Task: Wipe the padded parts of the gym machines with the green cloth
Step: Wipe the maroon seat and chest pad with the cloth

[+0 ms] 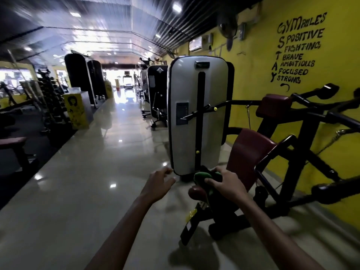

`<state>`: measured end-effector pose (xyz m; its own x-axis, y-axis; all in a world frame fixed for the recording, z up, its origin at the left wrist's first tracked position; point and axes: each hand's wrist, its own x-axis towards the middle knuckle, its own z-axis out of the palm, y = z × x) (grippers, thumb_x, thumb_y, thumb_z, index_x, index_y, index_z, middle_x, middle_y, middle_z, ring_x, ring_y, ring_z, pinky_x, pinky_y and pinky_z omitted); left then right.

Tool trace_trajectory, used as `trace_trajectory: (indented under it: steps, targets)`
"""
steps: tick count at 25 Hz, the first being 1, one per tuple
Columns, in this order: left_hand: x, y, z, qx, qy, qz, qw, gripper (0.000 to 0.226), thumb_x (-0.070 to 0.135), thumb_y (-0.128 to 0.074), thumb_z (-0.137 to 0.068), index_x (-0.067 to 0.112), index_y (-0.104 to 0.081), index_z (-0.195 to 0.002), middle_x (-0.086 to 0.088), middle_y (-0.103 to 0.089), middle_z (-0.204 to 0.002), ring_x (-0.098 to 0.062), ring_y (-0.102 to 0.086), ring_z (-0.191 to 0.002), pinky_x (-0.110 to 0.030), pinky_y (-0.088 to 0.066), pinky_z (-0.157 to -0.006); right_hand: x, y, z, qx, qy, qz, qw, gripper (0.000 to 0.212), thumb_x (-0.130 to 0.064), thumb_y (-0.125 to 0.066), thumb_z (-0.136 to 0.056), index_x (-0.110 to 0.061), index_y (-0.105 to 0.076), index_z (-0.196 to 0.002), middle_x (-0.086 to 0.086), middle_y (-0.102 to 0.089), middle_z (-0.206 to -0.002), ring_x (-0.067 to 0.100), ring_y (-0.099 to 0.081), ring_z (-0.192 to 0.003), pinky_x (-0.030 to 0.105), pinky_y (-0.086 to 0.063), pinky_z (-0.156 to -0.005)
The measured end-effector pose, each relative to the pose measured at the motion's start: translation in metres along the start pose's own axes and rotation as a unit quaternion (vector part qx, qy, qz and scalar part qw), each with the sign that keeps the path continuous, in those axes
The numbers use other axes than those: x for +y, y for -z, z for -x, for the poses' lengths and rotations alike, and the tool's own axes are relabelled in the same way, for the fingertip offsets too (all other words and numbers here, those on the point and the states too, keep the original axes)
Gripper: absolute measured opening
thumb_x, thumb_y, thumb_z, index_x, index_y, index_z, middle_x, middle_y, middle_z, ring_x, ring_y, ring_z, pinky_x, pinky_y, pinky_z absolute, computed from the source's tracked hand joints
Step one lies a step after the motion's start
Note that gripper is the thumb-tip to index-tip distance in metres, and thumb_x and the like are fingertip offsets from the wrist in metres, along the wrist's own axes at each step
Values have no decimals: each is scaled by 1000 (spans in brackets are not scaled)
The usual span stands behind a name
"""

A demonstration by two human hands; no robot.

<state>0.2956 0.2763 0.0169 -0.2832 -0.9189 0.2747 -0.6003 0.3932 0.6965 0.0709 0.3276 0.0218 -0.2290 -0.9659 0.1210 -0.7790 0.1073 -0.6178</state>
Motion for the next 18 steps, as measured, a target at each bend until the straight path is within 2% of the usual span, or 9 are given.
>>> trace_trajectory:
  steps: [3,8,12,15,18]
  targets:
    - [-25,-9,-60,-37,-15,12,999,34,20,-62,-91,6,-59,-122,-8,-62,-122,-16,-57,-110,-16,-37,-81,-4,-14,-55,16,-38,3,999,43,-48,-66,-83,-30,-56,-121,2,-64,-116,21,-60,-106,34,-50,-85]
    - [-63,-42,-164,-79,-49,21,995,33,16,-62,-91,4,-59,-122,-9,-61,-118,-12,-55,-104,-3,-35,-69,14,-35,-156,44,-62,13,997,46,-49,-64,-85,-27,-56,-124,4,-63,-119,23,-60,-107,35,-50,-83]
    - [-93,-70,-265,-126,-69,5,990,32,16,-63,-90,4,-60,-120,-11,-63,-116,-17,-59,-104,-16,-38,-80,37,-48,-247,50,-109,15,993,47,-47,-64,-86,-25,-55,-126,6,-61,-121,24,-59,-109,32,-47,-82]
    - [-111,-87,-335,-132,-87,9,987,31,15,-63,-90,3,-60,-119,-11,-63,-115,-12,-53,-93,-17,-37,-78,57,-59,-306,58,-138,14,989,51,-48,-63,-86,-23,-54,-130,6,-59,-126,25,-57,-113,33,-47,-86]
    - [-137,-117,-391,-184,-77,5,980,35,17,-62,-91,5,-58,-123,-9,-61,-120,-18,-57,-107,-27,-45,-89,85,-76,-352,36,-188,25,981,54,-50,-62,-86,-24,-51,-132,5,-58,-128,25,-56,-115,34,-47,-86]
